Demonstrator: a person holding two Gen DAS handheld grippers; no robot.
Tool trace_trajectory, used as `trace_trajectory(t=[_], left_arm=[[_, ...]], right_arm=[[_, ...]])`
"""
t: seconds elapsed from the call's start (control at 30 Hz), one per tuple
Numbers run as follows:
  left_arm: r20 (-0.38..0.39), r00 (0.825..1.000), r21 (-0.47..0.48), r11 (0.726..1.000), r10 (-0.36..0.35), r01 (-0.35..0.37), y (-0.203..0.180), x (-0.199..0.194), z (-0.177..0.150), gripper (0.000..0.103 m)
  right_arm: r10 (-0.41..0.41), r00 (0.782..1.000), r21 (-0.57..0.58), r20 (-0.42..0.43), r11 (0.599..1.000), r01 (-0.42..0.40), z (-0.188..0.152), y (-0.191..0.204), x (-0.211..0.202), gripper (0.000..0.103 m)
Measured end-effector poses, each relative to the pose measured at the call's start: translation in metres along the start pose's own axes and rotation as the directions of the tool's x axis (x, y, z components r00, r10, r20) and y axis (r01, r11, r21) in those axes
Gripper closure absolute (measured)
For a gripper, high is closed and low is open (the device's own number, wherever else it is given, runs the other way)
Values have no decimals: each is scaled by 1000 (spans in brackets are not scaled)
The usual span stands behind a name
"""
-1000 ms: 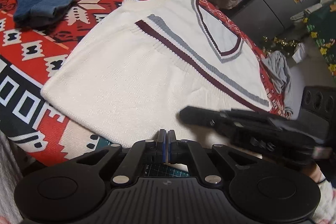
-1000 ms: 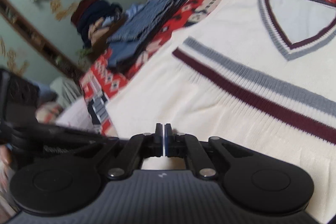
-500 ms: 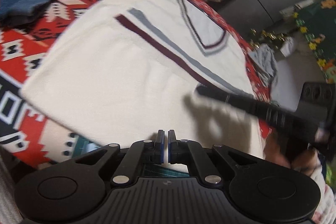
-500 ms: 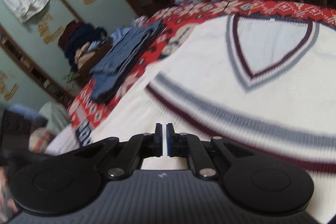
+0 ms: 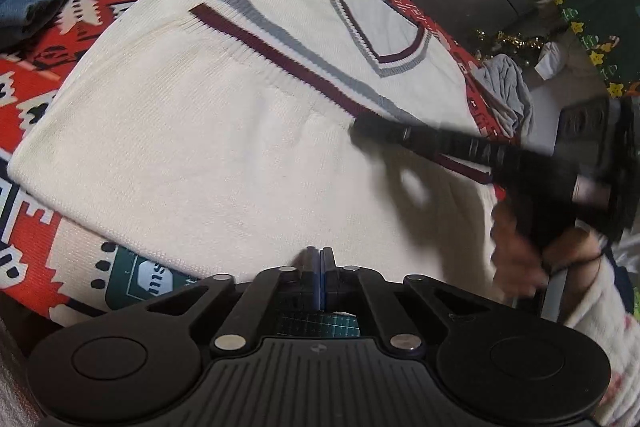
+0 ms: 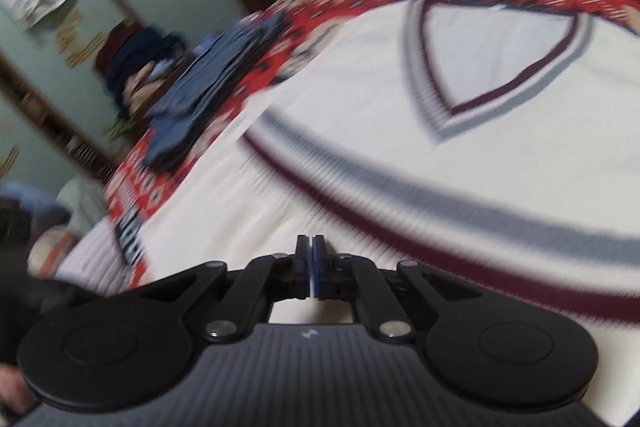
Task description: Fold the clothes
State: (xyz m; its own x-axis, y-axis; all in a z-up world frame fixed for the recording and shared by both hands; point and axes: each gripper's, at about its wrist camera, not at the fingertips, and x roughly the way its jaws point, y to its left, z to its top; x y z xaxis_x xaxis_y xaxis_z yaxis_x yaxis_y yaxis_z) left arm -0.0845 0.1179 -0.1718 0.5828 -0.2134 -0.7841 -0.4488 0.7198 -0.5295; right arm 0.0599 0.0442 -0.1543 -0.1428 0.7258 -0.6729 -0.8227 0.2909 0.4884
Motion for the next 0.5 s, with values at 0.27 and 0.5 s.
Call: trace_trajectory(t=[0.27, 0.5], left_arm=[[-48, 996, 68, 995, -71, 74, -28, 14, 5, 101], [-80, 996, 96, 994, -49, 57, -32, 32, 3, 101]], right_arm=[[76, 995, -17, -69, 997, -77, -21, 6, -29, 97], [78, 991, -21, -105, 997, -80, -41, -1, -27, 103]])
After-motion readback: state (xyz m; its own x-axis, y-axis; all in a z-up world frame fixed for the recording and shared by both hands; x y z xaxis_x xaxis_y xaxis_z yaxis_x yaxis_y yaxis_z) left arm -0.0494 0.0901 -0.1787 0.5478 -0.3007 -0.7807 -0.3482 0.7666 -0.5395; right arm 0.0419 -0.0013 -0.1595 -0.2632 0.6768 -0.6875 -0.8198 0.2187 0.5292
